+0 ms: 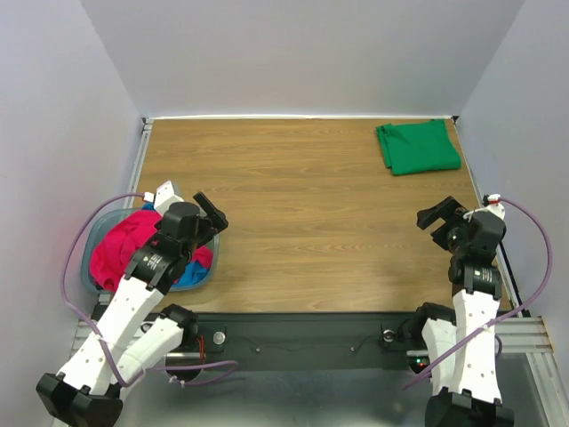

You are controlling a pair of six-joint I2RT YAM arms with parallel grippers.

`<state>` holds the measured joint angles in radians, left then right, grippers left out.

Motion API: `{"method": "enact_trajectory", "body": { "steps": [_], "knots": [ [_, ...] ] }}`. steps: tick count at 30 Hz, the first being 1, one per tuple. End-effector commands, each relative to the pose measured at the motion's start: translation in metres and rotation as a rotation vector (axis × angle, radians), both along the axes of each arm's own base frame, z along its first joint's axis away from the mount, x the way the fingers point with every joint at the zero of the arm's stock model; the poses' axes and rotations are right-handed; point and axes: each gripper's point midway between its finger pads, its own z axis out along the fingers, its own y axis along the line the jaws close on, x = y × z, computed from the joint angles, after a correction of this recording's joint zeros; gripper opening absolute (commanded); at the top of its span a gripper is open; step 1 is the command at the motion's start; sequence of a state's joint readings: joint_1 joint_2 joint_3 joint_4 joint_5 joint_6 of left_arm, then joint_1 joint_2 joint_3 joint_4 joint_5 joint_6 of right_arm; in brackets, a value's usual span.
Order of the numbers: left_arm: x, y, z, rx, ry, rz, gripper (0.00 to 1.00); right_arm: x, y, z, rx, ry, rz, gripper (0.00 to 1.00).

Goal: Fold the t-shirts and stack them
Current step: Grab the tshirt from the pile

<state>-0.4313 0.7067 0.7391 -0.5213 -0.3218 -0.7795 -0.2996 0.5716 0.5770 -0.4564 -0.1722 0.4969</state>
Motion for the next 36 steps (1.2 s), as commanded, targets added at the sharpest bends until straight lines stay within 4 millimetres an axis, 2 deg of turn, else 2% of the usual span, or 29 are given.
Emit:
{"method": "enact_trajectory", "body": {
  "steps": [1, 4, 5, 6, 7, 8, 11, 12, 15, 16, 17, 19, 21, 23, 25, 26, 33, 34, 36],
  "knots": [
    [0.005, 0.001, 0.004, -0.005, -0.016, 0.026, 0.98, 0.006, -0.003, 0.020, -0.005, -0.058, -0.016, 1.00],
    [0.010, 0.012, 0.003, -0.016, 0.007, 0.140, 0.98, 0.007, 0.002, 0.019, 0.013, -0.052, 0.011, 1.00],
    [0.006, 0.022, -0.003, 0.009, 0.047, 0.193, 0.98, 0.007, 0.003, 0.019, 0.009, -0.052, 0.020, 1.00],
    [0.010, 0.035, 0.004, 0.014, 0.034, 0.277, 0.98, 0.008, 0.003, 0.021, 0.005, -0.054, 0.024, 1.00],
    [0.009, 0.043, -0.003, 0.055, 0.084, 0.313, 0.98, 0.009, 0.004, 0.021, -0.008, -0.051, 0.037, 1.00],
    [0.014, 0.057, 0.007, 0.064, 0.073, 0.386, 0.98, 0.009, 0.003, 0.021, -0.010, -0.048, 0.039, 1.00],
    [0.024, 0.077, 0.004, 0.089, 0.113, 0.471, 0.98, 0.011, 0.003, 0.019, -0.012, -0.034, 0.043, 1.00],
    [0.028, 0.091, 0.005, 0.079, 0.115, 0.520, 0.98, 0.011, 0.002, 0.018, -0.013, -0.031, 0.042, 1.00],
    [0.039, 0.110, -0.008, 0.070, 0.159, 0.544, 0.98, 0.013, 0.001, 0.015, -0.017, -0.015, 0.041, 1.00],
    [0.039, 0.127, -0.018, 0.070, 0.195, 0.600, 0.98, 0.013, 0.001, 0.014, -0.017, -0.010, 0.044, 1.00],
    [0.041, 0.128, -0.022, 0.073, 0.209, 0.597, 0.98, 0.015, 0.001, 0.016, -0.017, -0.011, 0.047, 1.00],
    [0.036, 0.151, -0.036, 0.074, 0.262, 0.675, 0.98, 0.017, 0.000, 0.013, -0.011, 0.006, 0.049, 1.00],
    [0.032, 0.161, -0.045, 0.077, 0.288, 0.711, 0.98, 0.020, 0.000, 0.010, -0.007, 0.025, 0.053, 1.00],
    [0.036, 0.166, -0.049, 0.072, 0.287, 0.713, 0.91, 0.021, 0.001, 0.007, 0.001, 0.037, 0.062, 1.00],
    [0.041, 0.160, -0.057, 0.062, 0.302, 0.651, 0.83, 0.022, 0.002, 0.002, 0.010, 0.052, 0.065, 1.00],
    [0.046, 0.161, -0.058, 0.054, 0.291, 0.641, 0.69, 0.022, 0.002, 0.001, 0.015, 0.059, 0.067, 1.00],
    [0.052, 0.150, -0.085, 0.005, 0.382, 0.591, 0.37, 0.022, -0.001, -0.002, 0.008, 0.078, 0.053, 1.00],
    [0.054, 0.149, -0.085, 0.000, 0.383, 0.582, 0.30, 0.022, -0.002, -0.001, 0.006, 0.077, 0.049, 1.00],
    [0.058, 0.144, -0.084, -0.021, 0.376, 0.558, 0.05, 0.021, -0.003, 0.001, 0.002, 0.073, 0.040, 1.00]
  ]
}}
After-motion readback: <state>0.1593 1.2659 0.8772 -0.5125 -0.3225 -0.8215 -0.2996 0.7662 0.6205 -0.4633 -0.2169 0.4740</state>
